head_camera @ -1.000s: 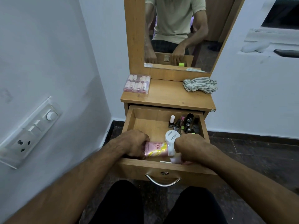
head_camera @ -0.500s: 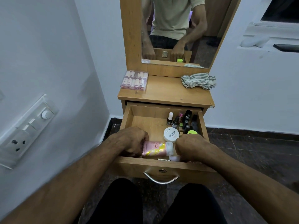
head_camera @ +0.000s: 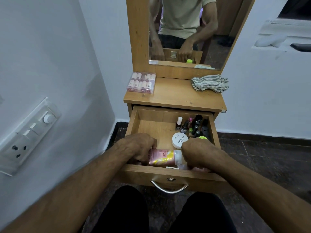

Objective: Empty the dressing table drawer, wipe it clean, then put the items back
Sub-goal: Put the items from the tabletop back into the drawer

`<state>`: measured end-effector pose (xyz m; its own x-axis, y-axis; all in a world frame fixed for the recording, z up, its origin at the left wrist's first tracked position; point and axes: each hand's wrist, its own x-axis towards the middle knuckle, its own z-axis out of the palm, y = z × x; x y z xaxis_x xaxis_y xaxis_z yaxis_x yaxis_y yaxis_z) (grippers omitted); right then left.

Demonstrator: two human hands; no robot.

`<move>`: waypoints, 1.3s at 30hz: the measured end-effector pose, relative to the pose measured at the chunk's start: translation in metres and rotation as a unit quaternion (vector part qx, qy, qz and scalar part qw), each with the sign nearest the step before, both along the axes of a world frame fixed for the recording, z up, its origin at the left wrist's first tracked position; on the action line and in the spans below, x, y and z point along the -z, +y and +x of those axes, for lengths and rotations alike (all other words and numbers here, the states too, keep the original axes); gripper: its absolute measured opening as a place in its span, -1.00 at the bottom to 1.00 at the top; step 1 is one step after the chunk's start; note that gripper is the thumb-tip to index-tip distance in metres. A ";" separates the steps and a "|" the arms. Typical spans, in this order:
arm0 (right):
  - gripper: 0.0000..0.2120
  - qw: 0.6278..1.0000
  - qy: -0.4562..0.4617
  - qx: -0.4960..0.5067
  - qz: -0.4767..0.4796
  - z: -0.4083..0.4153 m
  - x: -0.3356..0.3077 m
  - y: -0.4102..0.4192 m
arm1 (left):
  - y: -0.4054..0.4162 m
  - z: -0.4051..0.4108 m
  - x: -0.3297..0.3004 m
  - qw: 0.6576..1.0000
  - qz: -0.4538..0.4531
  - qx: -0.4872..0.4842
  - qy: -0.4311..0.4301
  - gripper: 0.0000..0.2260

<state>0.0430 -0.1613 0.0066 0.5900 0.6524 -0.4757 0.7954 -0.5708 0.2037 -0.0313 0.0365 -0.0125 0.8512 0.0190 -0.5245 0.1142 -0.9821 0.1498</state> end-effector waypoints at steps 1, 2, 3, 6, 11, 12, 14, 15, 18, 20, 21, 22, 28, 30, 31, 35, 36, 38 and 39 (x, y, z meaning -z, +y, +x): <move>-0.44 1.000 -0.004 0.002 0.002 0.000 0.002 0.000 | 0.000 -0.001 0.000 1.000 0.000 -0.001 0.000 -0.47; -0.44 1.000 -0.004 0.005 0.004 0.000 0.004 -0.001 | -0.001 -0.001 0.001 1.000 0.001 -0.002 0.000 -0.46; -0.43 1.000 -0.003 0.006 0.005 0.000 0.004 -0.001 | -0.001 -0.001 0.001 1.000 0.002 -0.002 0.000 -0.45; -0.48 1.000 -0.007 0.005 -0.001 -0.002 0.000 0.001 | -0.001 0.000 -0.003 1.000 0.006 -0.010 0.013 -0.36; -0.81 0.985 0.045 0.062 0.158 0.020 -0.048 0.034 | 0.019 0.009 -0.045 0.996 -0.036 -0.072 -0.029 -0.40; -0.78 0.965 0.071 0.090 0.234 0.027 -0.057 0.043 | 0.028 0.013 -0.057 0.992 -0.060 -0.090 -0.066 -0.53; -0.84 0.894 0.119 0.144 0.407 0.041 -0.065 0.065 | 0.047 0.020 -0.074 0.961 -0.104 -0.164 -0.198 -0.77; -0.88 0.853 0.146 0.170 0.471 0.048 -0.065 0.078 | 0.055 0.024 -0.078 0.927 -0.117 -0.223 -0.278 -0.81; -0.62 0.773 0.264 0.246 0.522 0.067 -0.060 0.120 | 0.071 0.038 -0.074 0.827 -0.131 -0.369 -0.403 -0.75; -0.51 0.760 0.295 0.267 0.514 0.075 -0.057 0.142 | 0.076 0.049 -0.068 0.829 -0.137 -0.389 -0.378 -0.58; -0.48 0.765 0.292 0.267 0.509 0.077 -0.056 0.151 | 0.078 0.054 -0.067 0.835 -0.148 -0.387 -0.362 -0.54; -0.46 0.774 0.281 0.267 0.501 0.078 -0.054 0.157 | 0.079 0.057 -0.065 0.839 -0.168 -0.381 -0.350 -0.54; -0.54 0.759 0.239 0.319 0.514 0.078 -0.053 0.168 | 0.090 0.058 -0.053 0.806 -0.222 -0.413 -0.362 -0.61; -0.62 0.714 0.248 0.357 0.549 0.078 -0.052 0.166 | 0.092 0.056 -0.052 0.760 -0.233 -0.454 -0.404 -0.71; -0.69 0.695 0.249 0.372 0.563 0.077 -0.051 0.165 | 0.094 0.055 -0.052 0.732 -0.250 -0.479 -0.415 -0.76; -0.94 0.651 0.245 0.402 0.596 0.064 -0.047 0.160 | 0.094 0.046 -0.051 0.625 -0.371 -0.564 -0.392 -0.91; -0.96 0.643 0.243 0.405 0.603 0.061 -0.046 0.158 | 0.092 0.041 -0.051 0.599 -0.411 -0.573 -0.379 -0.90; -0.91 0.626 0.255 0.406 0.615 0.053 -0.045 0.152 | 0.089 0.028 -0.051 0.562 -0.481 -0.574 -0.351 -0.80; -0.87 0.612 0.277 0.403 0.622 0.048 -0.045 0.148 | 0.088 0.019 -0.051 0.554 -0.504 -0.569 -0.337 -0.74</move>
<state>0.0915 -0.0133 0.0517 0.9317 0.3159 -0.1792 -0.0957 -0.2624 -0.9602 -0.0118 0.1246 0.0383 0.5973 0.7326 -0.3265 0.1579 0.2917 0.9434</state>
